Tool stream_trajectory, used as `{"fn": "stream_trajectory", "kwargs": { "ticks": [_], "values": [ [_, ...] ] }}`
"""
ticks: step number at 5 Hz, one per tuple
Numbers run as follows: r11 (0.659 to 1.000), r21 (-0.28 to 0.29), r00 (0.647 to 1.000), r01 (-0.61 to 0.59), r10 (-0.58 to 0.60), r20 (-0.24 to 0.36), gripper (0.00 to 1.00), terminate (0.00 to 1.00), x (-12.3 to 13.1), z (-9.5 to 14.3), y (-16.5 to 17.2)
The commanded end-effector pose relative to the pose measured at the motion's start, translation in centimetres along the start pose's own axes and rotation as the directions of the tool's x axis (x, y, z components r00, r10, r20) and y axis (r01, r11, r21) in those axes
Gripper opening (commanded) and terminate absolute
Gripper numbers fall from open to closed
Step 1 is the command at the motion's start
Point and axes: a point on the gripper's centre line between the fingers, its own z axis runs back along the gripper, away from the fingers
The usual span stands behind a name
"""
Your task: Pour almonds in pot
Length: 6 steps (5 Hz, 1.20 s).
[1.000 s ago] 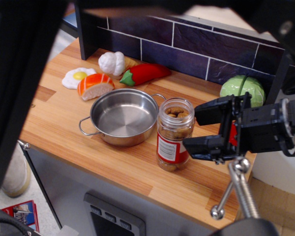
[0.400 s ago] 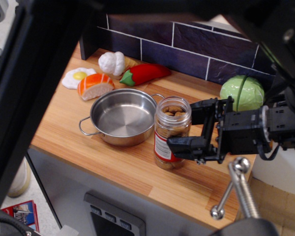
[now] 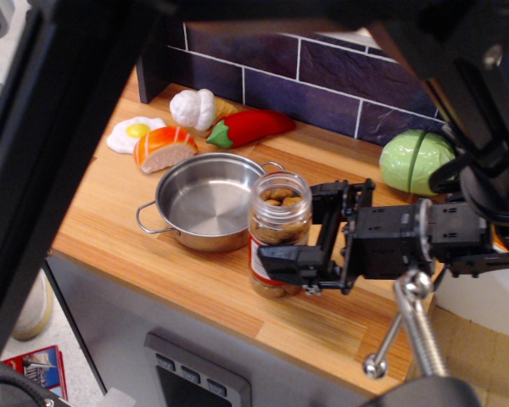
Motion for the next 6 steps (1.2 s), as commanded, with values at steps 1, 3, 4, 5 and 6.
{"fn": "stream_trajectory", "kwargs": {
  "ticks": [1, 3, 4, 5, 6],
  "values": [
    [0.999, -0.012, 0.997, -0.046, 0.045, -0.055, 1.00, 0.00, -1.2, -2.0, 0.1],
    [0.999, 0.002, 0.999, -0.052, 0.052, -0.003, 0.00, 0.00, -1.9, -2.4, 0.2],
    [0.999, -0.043, 0.987, -0.002, 0.009, 0.160, 0.00, 0.00, -2.4, -1.2, 0.1],
    [0.982, -0.096, 0.920, 0.163, -0.116, 0.373, 0.00, 0.00, -3.7, 0.1, -0.5],
    [0.924, -0.072, 0.808, 0.376, -0.288, 0.514, 0.00, 0.00, -5.1, 0.3, -0.9]
  ]
}}
